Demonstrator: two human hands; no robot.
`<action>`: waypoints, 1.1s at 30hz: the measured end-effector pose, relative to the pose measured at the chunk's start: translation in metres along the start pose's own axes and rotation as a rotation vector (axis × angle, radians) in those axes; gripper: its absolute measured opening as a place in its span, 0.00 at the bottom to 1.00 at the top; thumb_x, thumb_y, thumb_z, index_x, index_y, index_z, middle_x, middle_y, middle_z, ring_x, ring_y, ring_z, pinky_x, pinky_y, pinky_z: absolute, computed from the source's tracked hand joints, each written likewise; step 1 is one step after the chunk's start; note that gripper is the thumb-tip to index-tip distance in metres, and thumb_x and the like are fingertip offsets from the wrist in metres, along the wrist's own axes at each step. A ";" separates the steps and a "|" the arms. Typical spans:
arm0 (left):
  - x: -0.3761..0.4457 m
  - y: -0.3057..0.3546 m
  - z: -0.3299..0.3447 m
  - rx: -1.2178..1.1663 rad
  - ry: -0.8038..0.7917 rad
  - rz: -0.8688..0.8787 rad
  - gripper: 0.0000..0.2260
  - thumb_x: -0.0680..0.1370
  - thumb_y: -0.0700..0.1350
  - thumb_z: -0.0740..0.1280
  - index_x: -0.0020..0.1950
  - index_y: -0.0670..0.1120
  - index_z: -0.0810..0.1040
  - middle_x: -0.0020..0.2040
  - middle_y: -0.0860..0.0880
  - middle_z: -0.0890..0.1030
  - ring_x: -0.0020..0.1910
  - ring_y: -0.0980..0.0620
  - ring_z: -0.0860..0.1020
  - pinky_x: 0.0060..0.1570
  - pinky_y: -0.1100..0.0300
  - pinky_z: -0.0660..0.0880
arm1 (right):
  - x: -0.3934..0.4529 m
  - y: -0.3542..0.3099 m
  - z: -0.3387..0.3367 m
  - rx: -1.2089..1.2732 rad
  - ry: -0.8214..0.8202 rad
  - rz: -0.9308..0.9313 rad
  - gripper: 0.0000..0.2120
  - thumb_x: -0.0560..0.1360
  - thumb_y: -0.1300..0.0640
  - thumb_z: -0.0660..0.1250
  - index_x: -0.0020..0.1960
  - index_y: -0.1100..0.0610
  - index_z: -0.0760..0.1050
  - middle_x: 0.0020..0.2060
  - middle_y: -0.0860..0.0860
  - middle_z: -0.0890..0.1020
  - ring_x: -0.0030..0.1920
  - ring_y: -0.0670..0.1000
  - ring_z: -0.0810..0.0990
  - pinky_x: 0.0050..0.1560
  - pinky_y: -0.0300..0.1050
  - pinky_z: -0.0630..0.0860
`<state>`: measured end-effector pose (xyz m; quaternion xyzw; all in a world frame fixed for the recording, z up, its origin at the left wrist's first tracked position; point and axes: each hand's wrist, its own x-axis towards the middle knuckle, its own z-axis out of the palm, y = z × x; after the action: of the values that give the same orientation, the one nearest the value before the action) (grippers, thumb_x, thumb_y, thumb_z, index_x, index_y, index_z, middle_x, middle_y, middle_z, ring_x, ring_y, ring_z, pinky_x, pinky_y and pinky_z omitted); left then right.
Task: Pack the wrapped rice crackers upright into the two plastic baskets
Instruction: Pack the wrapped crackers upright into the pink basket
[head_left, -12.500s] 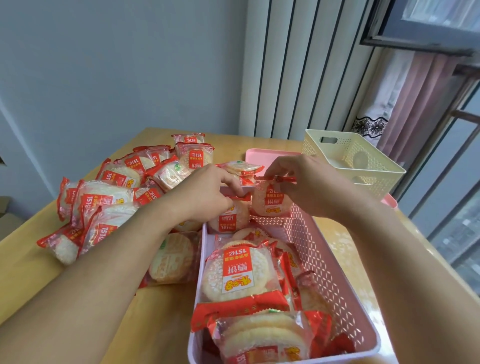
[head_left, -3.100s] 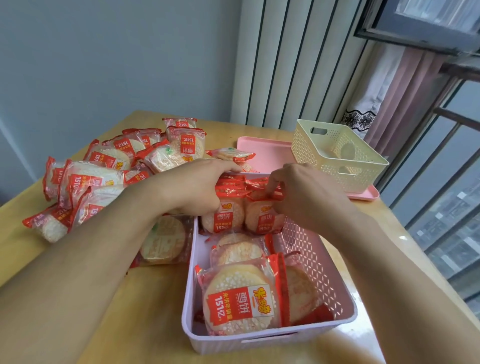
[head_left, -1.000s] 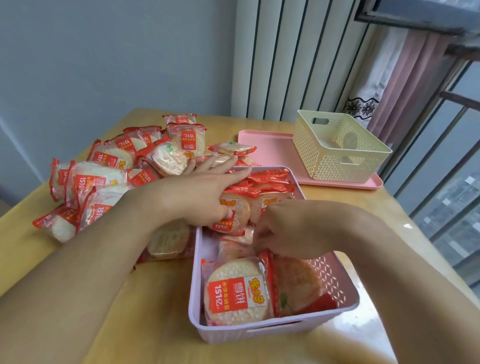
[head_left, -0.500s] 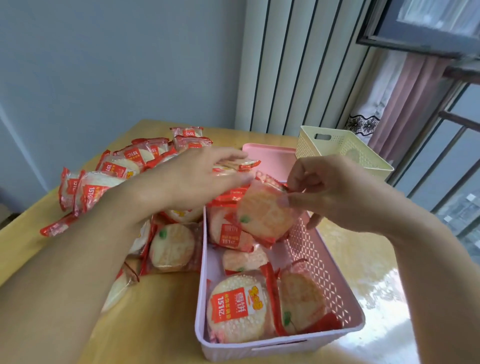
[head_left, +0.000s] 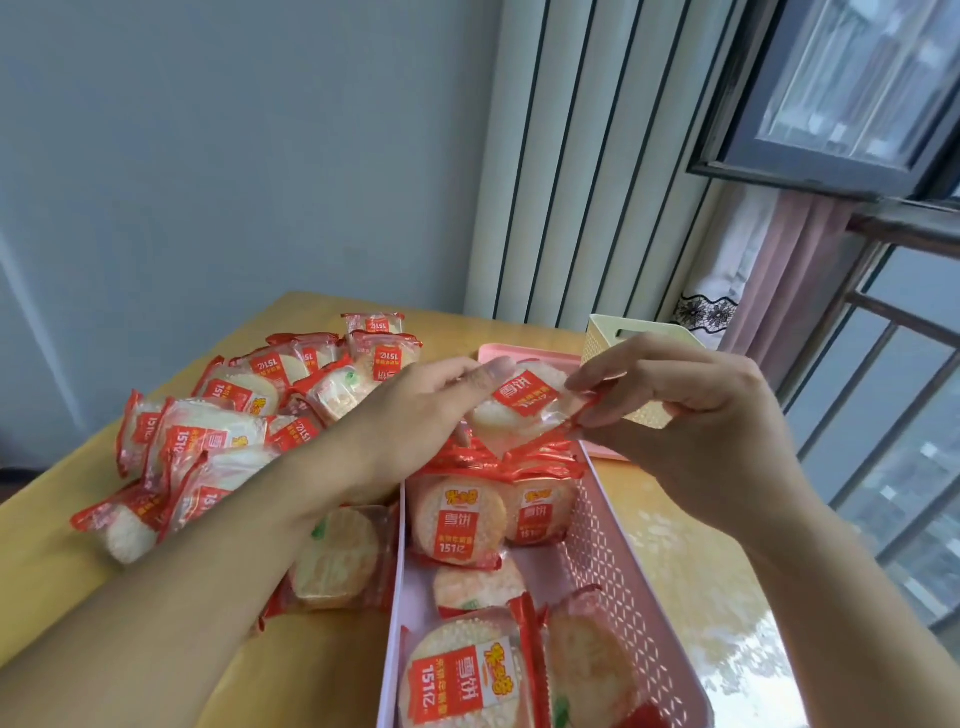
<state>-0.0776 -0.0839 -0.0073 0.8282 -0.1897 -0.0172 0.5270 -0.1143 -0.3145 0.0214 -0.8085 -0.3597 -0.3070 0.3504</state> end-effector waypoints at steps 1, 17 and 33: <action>-0.001 0.001 0.001 -0.103 -0.035 -0.025 0.22 0.77 0.67 0.62 0.58 0.53 0.83 0.49 0.49 0.87 0.50 0.49 0.85 0.57 0.54 0.79 | 0.000 -0.002 0.001 0.003 -0.003 -0.009 0.06 0.68 0.64 0.79 0.36 0.57 0.84 0.44 0.50 0.86 0.45 0.48 0.85 0.44 0.49 0.80; 0.002 0.001 0.003 -0.243 0.124 0.046 0.25 0.67 0.33 0.79 0.60 0.49 0.77 0.34 0.57 0.82 0.31 0.62 0.78 0.34 0.66 0.76 | 0.003 -0.004 0.014 -0.052 -0.197 0.523 0.14 0.71 0.54 0.78 0.53 0.46 0.78 0.45 0.41 0.83 0.44 0.42 0.84 0.45 0.49 0.84; -0.007 0.006 -0.009 0.430 0.015 0.092 0.13 0.66 0.52 0.79 0.47 0.57 0.82 0.44 0.63 0.82 0.46 0.61 0.80 0.47 0.62 0.77 | -0.013 -0.014 0.045 -0.456 -0.979 0.518 0.10 0.77 0.57 0.67 0.54 0.50 0.85 0.46 0.46 0.86 0.47 0.51 0.82 0.47 0.45 0.78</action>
<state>-0.0842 -0.0761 0.0008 0.9122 -0.2227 0.0541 0.3397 -0.1222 -0.2768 -0.0092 -0.9721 -0.1957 0.1270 0.0252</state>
